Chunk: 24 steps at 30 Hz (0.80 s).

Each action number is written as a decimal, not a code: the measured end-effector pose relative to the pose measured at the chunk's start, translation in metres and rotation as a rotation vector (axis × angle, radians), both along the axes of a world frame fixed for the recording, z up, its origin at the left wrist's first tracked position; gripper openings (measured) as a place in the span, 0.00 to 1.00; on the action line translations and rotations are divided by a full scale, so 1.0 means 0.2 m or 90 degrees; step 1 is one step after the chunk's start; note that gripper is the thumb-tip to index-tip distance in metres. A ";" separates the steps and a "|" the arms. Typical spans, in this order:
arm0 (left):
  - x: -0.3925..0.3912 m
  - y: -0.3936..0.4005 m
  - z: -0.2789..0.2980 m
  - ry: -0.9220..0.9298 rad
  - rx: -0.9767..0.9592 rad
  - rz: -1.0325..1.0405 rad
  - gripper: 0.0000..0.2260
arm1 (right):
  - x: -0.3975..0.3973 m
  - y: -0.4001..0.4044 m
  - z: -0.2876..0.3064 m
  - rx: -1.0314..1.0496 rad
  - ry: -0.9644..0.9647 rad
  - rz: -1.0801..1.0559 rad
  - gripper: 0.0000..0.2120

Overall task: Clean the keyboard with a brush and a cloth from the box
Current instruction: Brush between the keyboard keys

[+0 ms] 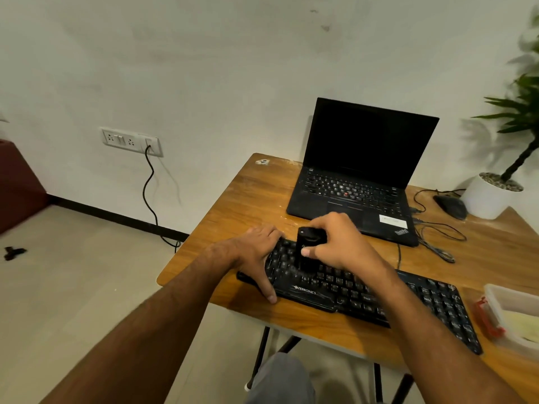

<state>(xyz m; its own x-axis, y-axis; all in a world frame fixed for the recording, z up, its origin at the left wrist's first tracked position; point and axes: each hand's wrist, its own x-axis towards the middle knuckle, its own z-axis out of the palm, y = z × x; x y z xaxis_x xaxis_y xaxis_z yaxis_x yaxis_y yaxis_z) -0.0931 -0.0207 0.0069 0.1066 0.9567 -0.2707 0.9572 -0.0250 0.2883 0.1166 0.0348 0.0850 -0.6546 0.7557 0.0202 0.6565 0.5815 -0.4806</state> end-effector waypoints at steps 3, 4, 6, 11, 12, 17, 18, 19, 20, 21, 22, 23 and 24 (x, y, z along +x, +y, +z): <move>0.00 0.00 -0.01 -0.002 0.002 -0.006 0.59 | -0.04 -0.04 0.00 -0.004 0.083 0.015 0.07; 0.00 0.00 -0.01 -0.003 0.004 -0.008 0.58 | -0.05 -0.05 -0.02 -0.008 0.086 0.017 0.07; 0.00 0.00 0.00 -0.009 0.001 -0.010 0.59 | -0.04 -0.06 -0.04 -0.019 0.052 0.009 0.07; 0.00 0.00 0.00 -0.026 -0.008 -0.002 0.61 | -0.02 0.02 0.03 -0.010 0.017 -0.005 0.09; -0.01 0.00 0.01 -0.027 -0.007 -0.004 0.61 | -0.03 0.02 0.03 0.004 0.062 -0.013 0.08; -0.01 0.00 0.00 -0.025 -0.008 -0.008 0.61 | -0.04 0.01 -0.04 -0.016 0.024 -0.033 0.10; -0.01 0.00 0.00 -0.024 -0.009 -0.005 0.62 | -0.02 0.02 -0.03 -0.023 -0.007 -0.035 0.10; -0.01 0.01 0.00 -0.021 -0.011 -0.004 0.62 | -0.01 0.03 -0.02 -0.024 -0.035 -0.035 0.11; -0.01 0.01 0.00 -0.019 -0.013 -0.006 0.62 | 0.00 0.04 0.00 -0.015 -0.050 -0.036 0.11; -0.01 0.01 0.00 -0.017 -0.012 -0.008 0.61 | 0.00 0.05 0.02 0.002 -0.044 -0.035 0.11; -0.01 0.01 0.00 -0.015 -0.007 -0.011 0.60 | -0.01 0.05 0.04 0.017 -0.014 -0.033 0.10; -0.01 0.02 0.00 -0.013 -0.002 -0.014 0.59 | -0.02 0.04 0.04 0.022 0.026 -0.026 0.08; 0.00 0.02 0.00 -0.009 0.002 -0.016 0.59 | -0.04 0.03 0.03 0.018 0.059 -0.019 0.08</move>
